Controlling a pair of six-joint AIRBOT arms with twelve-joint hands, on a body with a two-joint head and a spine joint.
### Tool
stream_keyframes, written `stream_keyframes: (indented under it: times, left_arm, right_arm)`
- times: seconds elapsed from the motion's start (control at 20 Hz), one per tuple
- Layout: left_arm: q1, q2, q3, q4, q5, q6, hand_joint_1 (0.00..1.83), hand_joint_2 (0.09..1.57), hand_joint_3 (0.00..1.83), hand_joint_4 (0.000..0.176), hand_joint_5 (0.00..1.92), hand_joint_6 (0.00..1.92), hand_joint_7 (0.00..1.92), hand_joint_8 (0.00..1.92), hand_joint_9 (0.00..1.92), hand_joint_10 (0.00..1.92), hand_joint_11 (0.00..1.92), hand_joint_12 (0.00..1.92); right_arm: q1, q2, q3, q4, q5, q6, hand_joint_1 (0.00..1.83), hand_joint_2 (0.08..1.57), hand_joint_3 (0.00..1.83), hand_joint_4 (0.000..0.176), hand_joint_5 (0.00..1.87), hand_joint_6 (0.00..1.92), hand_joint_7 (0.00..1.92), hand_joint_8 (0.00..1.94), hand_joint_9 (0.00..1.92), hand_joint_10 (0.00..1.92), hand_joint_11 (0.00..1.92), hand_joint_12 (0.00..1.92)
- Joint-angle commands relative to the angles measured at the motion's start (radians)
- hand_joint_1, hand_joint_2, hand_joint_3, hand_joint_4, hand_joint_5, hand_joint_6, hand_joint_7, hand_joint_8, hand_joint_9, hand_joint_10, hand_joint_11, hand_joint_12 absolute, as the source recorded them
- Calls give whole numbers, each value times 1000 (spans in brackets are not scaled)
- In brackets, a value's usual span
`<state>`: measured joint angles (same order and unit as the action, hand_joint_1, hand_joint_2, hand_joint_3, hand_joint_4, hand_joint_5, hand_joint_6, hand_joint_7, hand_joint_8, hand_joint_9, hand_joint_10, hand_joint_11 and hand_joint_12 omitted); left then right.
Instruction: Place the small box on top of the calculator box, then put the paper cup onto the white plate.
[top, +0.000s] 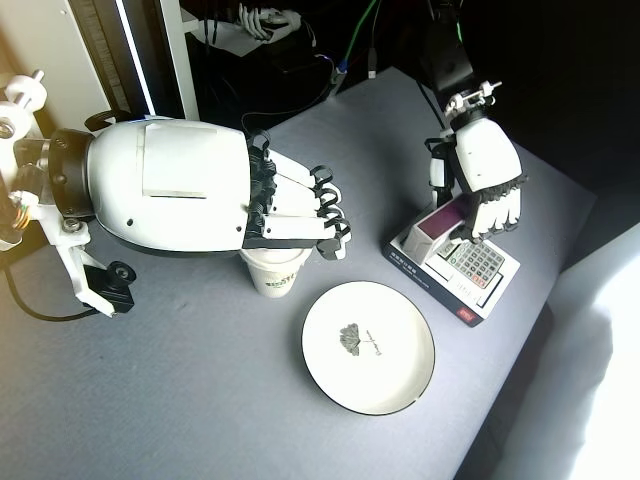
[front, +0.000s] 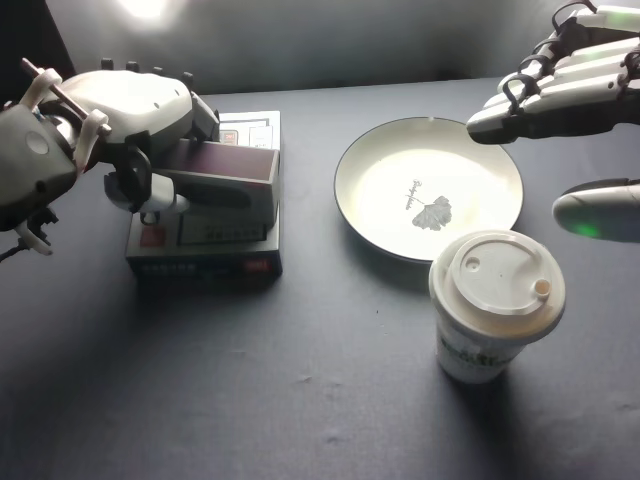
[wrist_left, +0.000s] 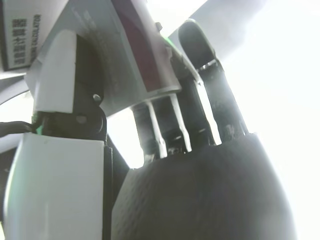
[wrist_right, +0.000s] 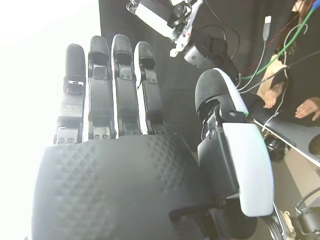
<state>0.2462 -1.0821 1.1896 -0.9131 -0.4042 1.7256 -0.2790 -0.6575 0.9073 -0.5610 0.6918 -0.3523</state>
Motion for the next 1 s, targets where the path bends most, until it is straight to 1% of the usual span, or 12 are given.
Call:
stream_keyframes:
  times: [0.0,0.15,0.2,0.25,0.3,0.35,0.4,0.5,0.75,0.85,0.9,0.95]
  left_arm:
    - [-4,8,7,32,-75,-2,1356,1185,0,0,772,1089,934,1121,710,1511,379,1286]
    - [-3,8,11,32,-75,-2,1343,1222,2,0,626,1315,869,1154,702,1569,316,1279]
    - [-3,8,12,34,-75,-2,1232,1211,1,0,657,1344,915,1173,682,959,308,1256]
    - [-2,8,12,35,-75,-2,1225,1165,0,0,645,602,836,542,721,609,277,1200]
    - [-1,8,11,35,-75,-2,1201,1153,0,0,690,234,853,221,733,424,214,1212]
    - [1,8,10,34,-75,-4,1192,1141,0,0,724,82,879,82,752,319,185,1227]
    - [3,8,9,34,-75,-8,1185,1129,0,0,724,24,870,24,761,228,187,1199]
    - [8,10,6,34,-78,-13,1178,1107,1,0,702,0,850,0,792,94,176,1179]
    - [11,20,-6,32,-85,-18,1009,1097,0,0,511,0,625,0,599,0,29,1100]
    - [11,19,-5,30,-88,-18,978,1060,0,0,425,0,520,0,501,0,0,1047]
    - [11,20,-5,29,-92,-18,904,1049,0,0,341,0,425,0,413,0,0,931]
    - [10,20,-4,29,-97,-18,843,1063,0,0,281,0,363,0,353,0,0,820]
  right_arm:
    - [8,9,-1,48,105,3,129,1351,0,0,433,5,441,1,398,2,0,1007]
    - [7,8,-1,48,105,3,143,1355,1,0,439,3,461,4,421,8,0,1044]
    - [7,8,-1,48,105,3,113,1363,4,0,426,2,451,2,417,5,0,1050]
    - [7,8,-1,48,105,3,107,1367,4,0,423,1,437,0,406,1,0,1038]
    - [7,8,-1,48,105,3,145,1355,0,0,461,13,462,8,423,7,0,1052]
    - [7,8,-1,48,105,3,130,1358,0,0,461,10,461,6,420,5,0,1049]
    - [7,8,-1,48,105,3,140,1356,0,0,444,2,453,2,410,1,0,1046]
    - [7,8,-1,48,105,3,139,1351,0,0,459,6,472,6,429,7,0,1075]
    - [8,8,0,48,105,3,194,1338,0,0,450,5,480,8,437,12,0,1061]
    - [8,3,1,48,105,3,355,1269,0,0,382,7,432,4,395,4,0,1018]
    - [8,-5,4,48,105,5,485,1189,0,0,263,1,298,0,270,0,0,756]
    - [8,-23,15,48,105,23,526,1149,0,0,152,0,181,0,156,1,0,488]
